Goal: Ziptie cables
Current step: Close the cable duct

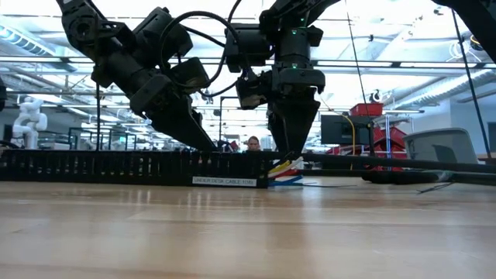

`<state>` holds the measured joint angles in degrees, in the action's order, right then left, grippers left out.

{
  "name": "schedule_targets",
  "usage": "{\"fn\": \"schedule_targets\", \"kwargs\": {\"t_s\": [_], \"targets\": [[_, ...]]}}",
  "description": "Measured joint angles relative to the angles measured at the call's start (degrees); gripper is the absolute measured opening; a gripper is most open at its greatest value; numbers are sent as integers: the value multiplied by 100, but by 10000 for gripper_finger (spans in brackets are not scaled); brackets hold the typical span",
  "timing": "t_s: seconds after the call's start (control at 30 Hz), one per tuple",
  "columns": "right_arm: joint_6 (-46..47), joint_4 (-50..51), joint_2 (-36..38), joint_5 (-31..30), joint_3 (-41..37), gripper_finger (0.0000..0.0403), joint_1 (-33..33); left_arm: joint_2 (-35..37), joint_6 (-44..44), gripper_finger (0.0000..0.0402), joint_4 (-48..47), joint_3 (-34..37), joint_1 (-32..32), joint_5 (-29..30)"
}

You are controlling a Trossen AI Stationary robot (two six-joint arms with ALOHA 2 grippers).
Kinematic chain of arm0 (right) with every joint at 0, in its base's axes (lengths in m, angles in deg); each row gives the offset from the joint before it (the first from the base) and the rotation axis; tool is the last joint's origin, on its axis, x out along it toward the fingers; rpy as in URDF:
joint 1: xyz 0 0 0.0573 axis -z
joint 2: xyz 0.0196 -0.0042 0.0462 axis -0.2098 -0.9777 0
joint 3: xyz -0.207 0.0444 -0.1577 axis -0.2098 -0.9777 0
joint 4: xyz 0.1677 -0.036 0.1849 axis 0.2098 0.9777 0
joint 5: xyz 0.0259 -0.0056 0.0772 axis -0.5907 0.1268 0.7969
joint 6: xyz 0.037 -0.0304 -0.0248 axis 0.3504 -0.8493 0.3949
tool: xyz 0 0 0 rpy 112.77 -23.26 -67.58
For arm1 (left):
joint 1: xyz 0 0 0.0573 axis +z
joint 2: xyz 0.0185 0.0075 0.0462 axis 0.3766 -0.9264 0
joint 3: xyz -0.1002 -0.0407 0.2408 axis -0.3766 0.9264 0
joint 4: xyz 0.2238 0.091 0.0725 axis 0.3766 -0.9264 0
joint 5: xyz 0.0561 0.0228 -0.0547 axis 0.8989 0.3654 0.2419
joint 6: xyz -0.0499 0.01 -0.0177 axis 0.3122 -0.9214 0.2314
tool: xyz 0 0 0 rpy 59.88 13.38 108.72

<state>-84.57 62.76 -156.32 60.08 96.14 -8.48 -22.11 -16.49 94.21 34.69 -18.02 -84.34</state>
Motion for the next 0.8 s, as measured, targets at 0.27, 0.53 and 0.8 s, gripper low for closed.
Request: {"fn": "schedule_targets", "kwargs": {"t_s": [0.27, 0.53, 0.8], "targets": [[137, -78, 0, -4, 0, 256, 1, -2, 19, 213, 42, 0, 0, 137], [139, -165, 0, -4, 0, 256, 1, 84, -24, 212, 28, 2, 7, 161], [100, -171, 0, -2, 0, 256, 1, 709, -673, 212, -491, 0, 123, 441]]}}
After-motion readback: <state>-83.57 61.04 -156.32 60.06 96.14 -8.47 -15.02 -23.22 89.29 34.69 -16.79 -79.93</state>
